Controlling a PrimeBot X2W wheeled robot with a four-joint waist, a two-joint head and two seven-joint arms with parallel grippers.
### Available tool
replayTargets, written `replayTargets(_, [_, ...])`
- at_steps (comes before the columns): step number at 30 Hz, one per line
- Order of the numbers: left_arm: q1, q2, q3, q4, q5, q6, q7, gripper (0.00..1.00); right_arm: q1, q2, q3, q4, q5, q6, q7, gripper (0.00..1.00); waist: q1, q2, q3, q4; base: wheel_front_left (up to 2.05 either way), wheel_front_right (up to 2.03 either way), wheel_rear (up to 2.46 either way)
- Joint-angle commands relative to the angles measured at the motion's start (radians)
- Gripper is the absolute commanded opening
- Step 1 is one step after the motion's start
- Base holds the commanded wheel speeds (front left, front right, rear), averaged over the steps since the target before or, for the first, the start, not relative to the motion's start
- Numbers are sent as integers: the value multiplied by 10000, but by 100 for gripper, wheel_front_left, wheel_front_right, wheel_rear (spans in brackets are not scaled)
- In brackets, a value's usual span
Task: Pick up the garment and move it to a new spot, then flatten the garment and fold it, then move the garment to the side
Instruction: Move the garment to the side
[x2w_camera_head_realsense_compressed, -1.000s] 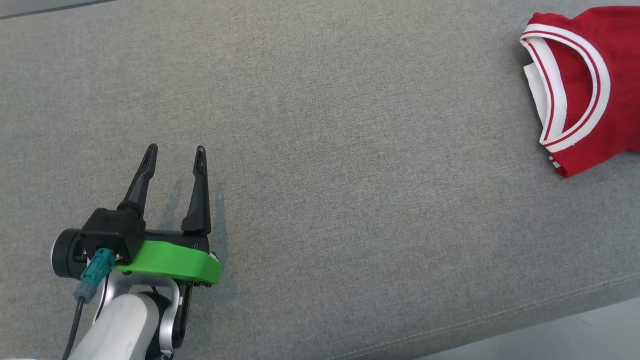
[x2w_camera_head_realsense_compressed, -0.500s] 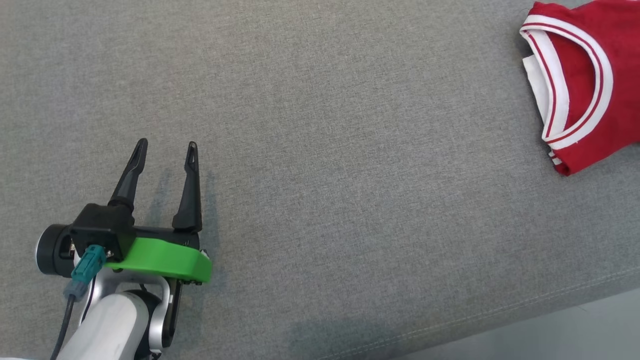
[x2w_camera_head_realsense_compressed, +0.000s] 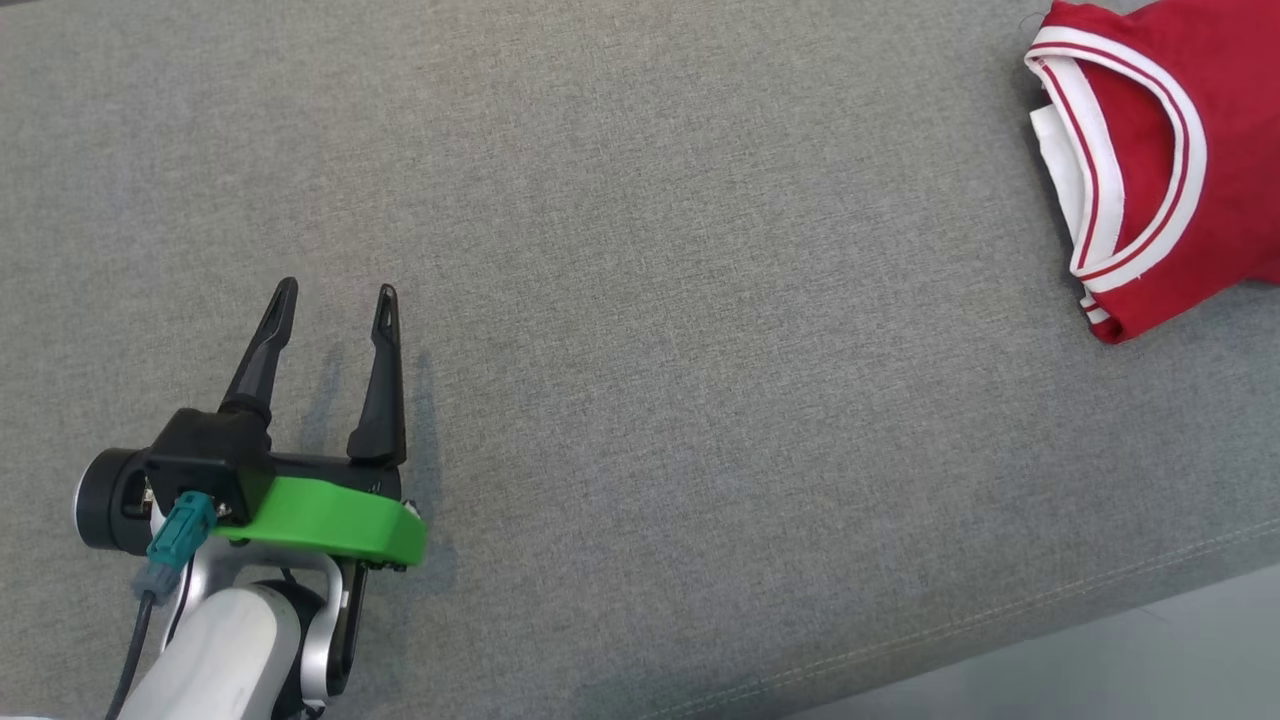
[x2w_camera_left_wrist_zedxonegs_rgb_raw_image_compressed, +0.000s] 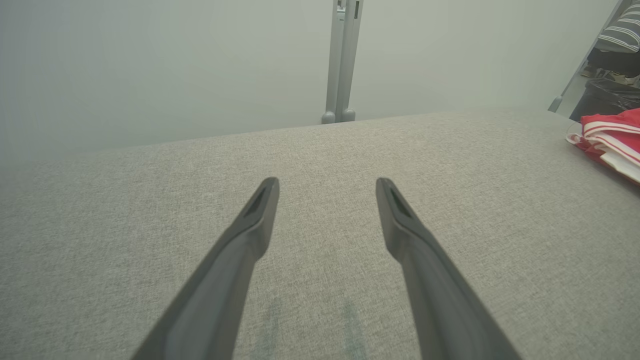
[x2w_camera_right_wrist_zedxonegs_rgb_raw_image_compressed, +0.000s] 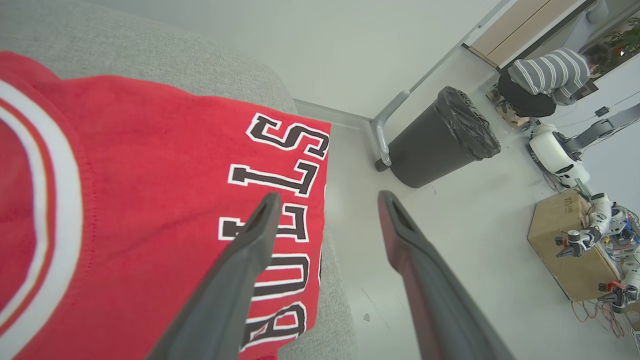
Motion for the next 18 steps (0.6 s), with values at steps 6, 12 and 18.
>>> replayTargets(6, [-137, -212, -2, 242, -163, -48, -382, 100, -150, 377, -189, -320, -608, -17, -237, 100, 0, -1, -537, -100, 0, 0, 0])
replayTargets(12, [-93, -642, 307, 1062, -645, -148, -1002, 100, 248, 752, -348, -1707, -605, -16, -274, 100, 0, -1, -1290, -130, 0, 0, 0])
replayTargets(18, [52, -1081, 856, 2057, -964, -162, -1531, 100, 1171, 1024, -698, -3571, -466, -16, -272, 100, 0, -1, -2068, -86, 0, 0, 0])
